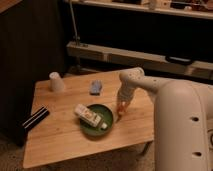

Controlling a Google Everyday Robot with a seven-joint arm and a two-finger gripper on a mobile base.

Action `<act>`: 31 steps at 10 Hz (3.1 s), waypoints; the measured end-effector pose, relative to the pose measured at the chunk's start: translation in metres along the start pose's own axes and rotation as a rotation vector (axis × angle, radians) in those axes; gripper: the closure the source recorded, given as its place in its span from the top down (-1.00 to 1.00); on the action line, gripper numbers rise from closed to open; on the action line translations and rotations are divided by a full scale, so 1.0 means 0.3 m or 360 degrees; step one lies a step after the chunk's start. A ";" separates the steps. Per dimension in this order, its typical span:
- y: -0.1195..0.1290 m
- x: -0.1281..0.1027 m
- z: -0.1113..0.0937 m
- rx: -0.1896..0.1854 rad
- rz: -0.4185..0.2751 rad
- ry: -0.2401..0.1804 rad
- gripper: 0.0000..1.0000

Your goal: Drag the pepper across the table

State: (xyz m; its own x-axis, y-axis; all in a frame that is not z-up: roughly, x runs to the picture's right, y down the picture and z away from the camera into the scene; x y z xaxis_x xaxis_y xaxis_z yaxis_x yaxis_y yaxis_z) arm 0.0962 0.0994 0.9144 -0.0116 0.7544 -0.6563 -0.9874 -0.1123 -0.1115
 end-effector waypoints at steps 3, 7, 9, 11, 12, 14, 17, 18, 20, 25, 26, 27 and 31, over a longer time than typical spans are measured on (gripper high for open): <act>0.060 -0.039 -0.021 -0.0037 -0.0047 -0.0029 -0.46; 0.221 -0.095 -0.028 -0.0095 -0.0173 -0.0048 -0.46; 0.278 -0.103 -0.024 -0.0116 -0.0225 -0.0042 -0.46; 0.326 -0.107 -0.023 -0.0135 -0.0273 -0.0040 -0.46; 0.350 -0.109 -0.024 -0.0145 -0.0297 -0.0039 -0.46; 0.414 -0.112 -0.026 -0.0166 -0.0356 -0.0041 -0.46; 0.534 -0.113 -0.028 -0.0195 -0.0473 -0.0038 -0.46; 0.554 -0.112 -0.028 -0.0199 -0.0494 -0.0037 -0.46; 0.603 -0.097 -0.019 -0.0212 -0.0547 -0.0025 -0.46; 0.701 -0.054 0.003 -0.0245 -0.0657 -0.0015 -0.46; 0.725 -0.045 0.007 -0.0251 -0.0685 -0.0014 -0.46; 0.746 -0.036 0.009 -0.0255 -0.0708 -0.0013 -0.46; 0.824 -0.001 0.013 -0.0276 -0.0797 -0.0001 -0.46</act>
State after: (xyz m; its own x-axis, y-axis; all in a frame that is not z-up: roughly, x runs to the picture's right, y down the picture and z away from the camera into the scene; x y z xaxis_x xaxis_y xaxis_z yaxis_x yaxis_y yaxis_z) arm -0.1485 0.0740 0.8897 0.4548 0.7435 -0.4903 -0.8314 0.1570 -0.5330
